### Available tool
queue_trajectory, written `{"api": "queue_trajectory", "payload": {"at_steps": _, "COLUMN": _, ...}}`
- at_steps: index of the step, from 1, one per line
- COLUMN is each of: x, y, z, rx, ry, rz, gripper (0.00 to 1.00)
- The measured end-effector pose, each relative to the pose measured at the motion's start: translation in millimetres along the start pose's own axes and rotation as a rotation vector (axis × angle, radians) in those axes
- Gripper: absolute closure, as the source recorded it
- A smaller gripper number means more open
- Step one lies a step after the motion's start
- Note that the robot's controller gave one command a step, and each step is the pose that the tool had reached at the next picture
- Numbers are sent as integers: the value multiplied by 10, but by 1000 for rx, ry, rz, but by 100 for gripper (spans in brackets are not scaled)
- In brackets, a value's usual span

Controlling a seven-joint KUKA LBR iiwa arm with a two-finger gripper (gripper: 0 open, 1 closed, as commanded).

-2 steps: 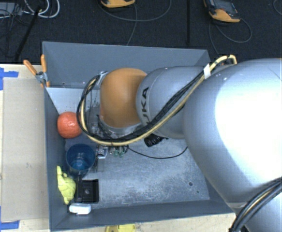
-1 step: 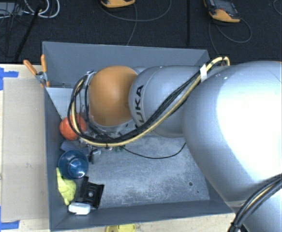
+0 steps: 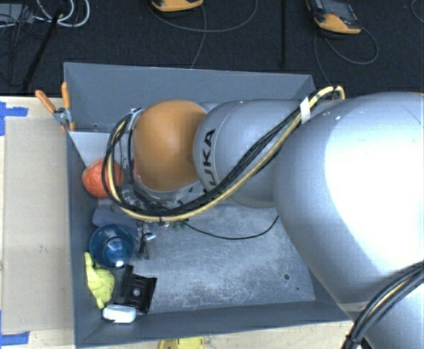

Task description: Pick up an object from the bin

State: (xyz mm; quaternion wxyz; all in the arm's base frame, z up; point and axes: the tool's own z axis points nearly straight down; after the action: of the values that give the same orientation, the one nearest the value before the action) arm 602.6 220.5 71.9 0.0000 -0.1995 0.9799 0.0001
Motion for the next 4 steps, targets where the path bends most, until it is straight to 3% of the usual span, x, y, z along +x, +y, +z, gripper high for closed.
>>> {"api": "queue_trajectory", "payload": {"at_steps": 1, "x": 0, "y": 1, "z": 0, "rx": 0, "ry": 0, "rz": 0, "gripper": 0}}
{"api": "queue_trajectory", "payload": {"at_steps": 2, "x": 286, "y": 74, "z": -293, "rx": 0, "ry": 3, "rz": 51, "gripper": 0}}
{"api": "queue_trajectory", "payload": {"at_steps": 3, "x": 342, "y": 114, "z": -431, "rx": 0, "ry": -3, "rz": 48, "gripper": 0}}
{"api": "queue_trajectory", "payload": {"at_steps": 4, "x": 157, "y": 173, "z": -204, "rx": -1, "ry": -2, "rz": -139, "gripper": 0}}
